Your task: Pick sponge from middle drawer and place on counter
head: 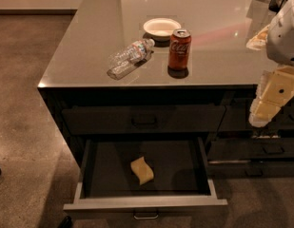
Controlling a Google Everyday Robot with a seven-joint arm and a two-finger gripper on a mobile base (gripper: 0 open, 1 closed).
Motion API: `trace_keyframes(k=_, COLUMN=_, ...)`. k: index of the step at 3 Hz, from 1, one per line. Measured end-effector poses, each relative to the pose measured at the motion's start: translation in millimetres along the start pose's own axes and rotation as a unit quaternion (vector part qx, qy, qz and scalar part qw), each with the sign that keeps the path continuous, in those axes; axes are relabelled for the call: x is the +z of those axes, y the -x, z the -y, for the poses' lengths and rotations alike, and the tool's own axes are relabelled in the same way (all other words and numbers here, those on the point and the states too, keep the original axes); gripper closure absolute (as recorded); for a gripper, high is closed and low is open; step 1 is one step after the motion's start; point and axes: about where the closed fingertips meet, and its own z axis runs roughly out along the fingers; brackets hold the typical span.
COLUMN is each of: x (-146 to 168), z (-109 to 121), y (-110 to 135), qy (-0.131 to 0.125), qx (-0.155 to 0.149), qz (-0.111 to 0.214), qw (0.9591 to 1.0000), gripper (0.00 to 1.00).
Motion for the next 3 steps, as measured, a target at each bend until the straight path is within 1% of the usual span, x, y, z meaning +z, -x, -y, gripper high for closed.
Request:
trace_keyframes(k=1, x=0, z=0, y=0, qy=0.000, qx=0.000, qz=0.000, qw=1.0000, gripper=0.00)
trace_keyframes(k=2, x=50, z=-10, y=-4, qy=0.035, qx=0.017, qz=0.008, qw=0.9992, gripper=0.00)
trace_keyframes(k=3, x=126, z=-44, y=-20, qy=0.071, qx=0.047, qz=0.042, qw=0.9955, gripper=0.00)
